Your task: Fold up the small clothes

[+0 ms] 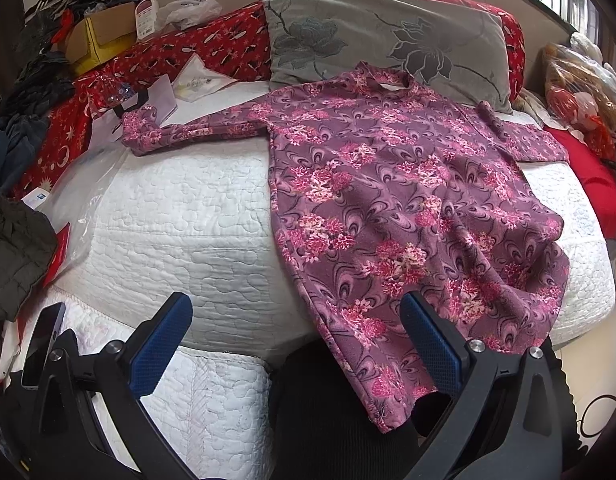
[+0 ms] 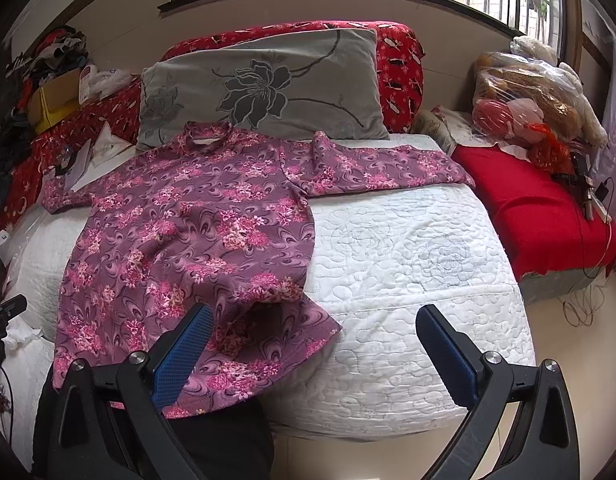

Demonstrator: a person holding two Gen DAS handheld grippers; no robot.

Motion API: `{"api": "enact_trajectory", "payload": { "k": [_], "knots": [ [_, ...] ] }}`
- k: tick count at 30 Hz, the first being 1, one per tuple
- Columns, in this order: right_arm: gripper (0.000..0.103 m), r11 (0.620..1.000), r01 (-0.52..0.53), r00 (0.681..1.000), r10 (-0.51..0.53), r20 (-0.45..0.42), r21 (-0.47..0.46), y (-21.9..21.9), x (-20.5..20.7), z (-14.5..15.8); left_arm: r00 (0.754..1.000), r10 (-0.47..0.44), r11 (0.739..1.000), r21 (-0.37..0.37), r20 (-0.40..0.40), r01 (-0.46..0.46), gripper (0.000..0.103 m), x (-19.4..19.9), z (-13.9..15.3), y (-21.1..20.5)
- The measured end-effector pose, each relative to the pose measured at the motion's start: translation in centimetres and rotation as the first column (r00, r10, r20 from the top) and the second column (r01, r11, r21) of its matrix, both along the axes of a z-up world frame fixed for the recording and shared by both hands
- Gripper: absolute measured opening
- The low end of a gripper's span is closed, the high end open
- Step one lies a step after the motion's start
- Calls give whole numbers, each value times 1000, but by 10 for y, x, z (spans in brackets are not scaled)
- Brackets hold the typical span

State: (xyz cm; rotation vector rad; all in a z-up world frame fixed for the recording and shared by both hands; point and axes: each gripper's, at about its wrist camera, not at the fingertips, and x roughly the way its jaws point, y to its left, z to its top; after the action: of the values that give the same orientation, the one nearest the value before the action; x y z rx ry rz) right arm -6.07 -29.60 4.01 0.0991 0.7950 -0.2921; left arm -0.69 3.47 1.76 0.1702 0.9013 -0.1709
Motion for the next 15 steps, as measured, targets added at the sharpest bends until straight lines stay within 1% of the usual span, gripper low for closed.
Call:
{"api": "enact_trajectory", "payload": {
  "k": [10,15],
  "knots": [
    [102,1000,5,1000,-5,-3,12,-1,1,-3,1000,4,1000,-4,-4,-4,103,0,-2,3],
    [102,1000,-3,1000,3,-8,14,0,5,-6,1000,10,1000,0,-19,-10,103,3,-8,2]
  ]
}}
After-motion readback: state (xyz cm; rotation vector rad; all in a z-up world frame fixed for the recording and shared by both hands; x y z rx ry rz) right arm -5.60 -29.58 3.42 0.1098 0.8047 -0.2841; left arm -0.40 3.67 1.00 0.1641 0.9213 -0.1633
